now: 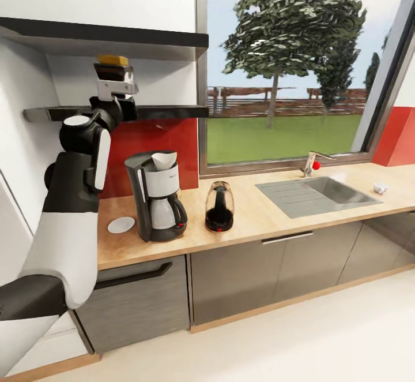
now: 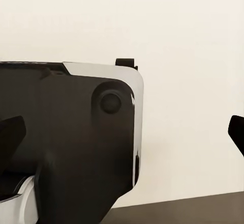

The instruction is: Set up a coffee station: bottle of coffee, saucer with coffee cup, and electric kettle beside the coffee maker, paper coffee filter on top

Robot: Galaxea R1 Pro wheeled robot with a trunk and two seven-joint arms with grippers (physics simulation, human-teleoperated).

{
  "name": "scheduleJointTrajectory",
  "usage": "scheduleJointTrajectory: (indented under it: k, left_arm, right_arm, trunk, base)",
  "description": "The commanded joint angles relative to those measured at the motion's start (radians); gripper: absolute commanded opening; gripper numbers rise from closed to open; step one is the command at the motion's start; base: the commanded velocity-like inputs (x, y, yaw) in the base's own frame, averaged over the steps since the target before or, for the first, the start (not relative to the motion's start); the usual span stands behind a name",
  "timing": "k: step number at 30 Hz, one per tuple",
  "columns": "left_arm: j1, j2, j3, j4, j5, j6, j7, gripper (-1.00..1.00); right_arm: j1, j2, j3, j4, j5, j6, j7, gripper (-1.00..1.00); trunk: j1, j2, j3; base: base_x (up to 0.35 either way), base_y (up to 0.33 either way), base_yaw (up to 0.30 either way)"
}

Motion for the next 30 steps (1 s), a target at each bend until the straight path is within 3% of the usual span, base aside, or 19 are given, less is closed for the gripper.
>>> scheduleJointTrajectory:
  k: [1, 11, 16, 20, 24, 30]
  left_arm:
    - [0.013, 0.001, 0.003, -0.014, -0.016, 0.004, -0.029, -1.0]
    - [0.149, 0.069, 0.014, -0.113, -0.009, 0.002, -0.172, -1.0]
    - [0.203, 0.1, 0.061, -0.143, -0.006, -0.001, -0.222, -1.0]
    - [0.268, 0.11, 0.1, -0.163, -0.006, -0.008, -0.256, -1.0]
    - [0.32, 0.112, 0.126, -0.169, -0.006, -0.011, -0.264, -1.0]
    - [0.425, 0.113, 0.195, -0.173, -0.013, -0.021, -0.265, -1.0]
  right_arm:
    - [0.0, 0.0, 0.008, -0.001, -0.01, 0.002, 0.003, 1.0]
    - [0.0, 0.0, 0.008, -0.001, -0.01, 0.001, 0.003, 1.0]
    - [0.0, 0.001, 0.009, -0.001, -0.01, 0.0, 0.002, 1.0]
    - [0.0, 0.001, 0.01, -0.001, -0.01, -0.001, 0.003, 1.0]
    - [0.0, 0.001, 0.01, -0.001, -0.01, -0.003, 0.003, 1.0]
    - [0.0, 0.001, 0.006, -0.004, -0.012, -0.01, 0.004, 1.0]
  trunk:
    - [0.0, -0.001, -0.001]
    - [0.0, -0.001, -0.001]
    - [0.0, -0.001, -0.001]
    - [0.0, -0.001, -0.001]
    - [0.0, -0.001, -0.001]
    - [0.0, -0.001, -0.001]
  base:
    - [0.0, 0.0, 0.0]
    - [0.0, 0.0, 0.0]
    - [0.0, 0.0, 0.0]
    - [0.0, 0.0, 0.0]
    - [0.0, 0.0, 0.0]
    - [0.0, 0.0, 0.0]
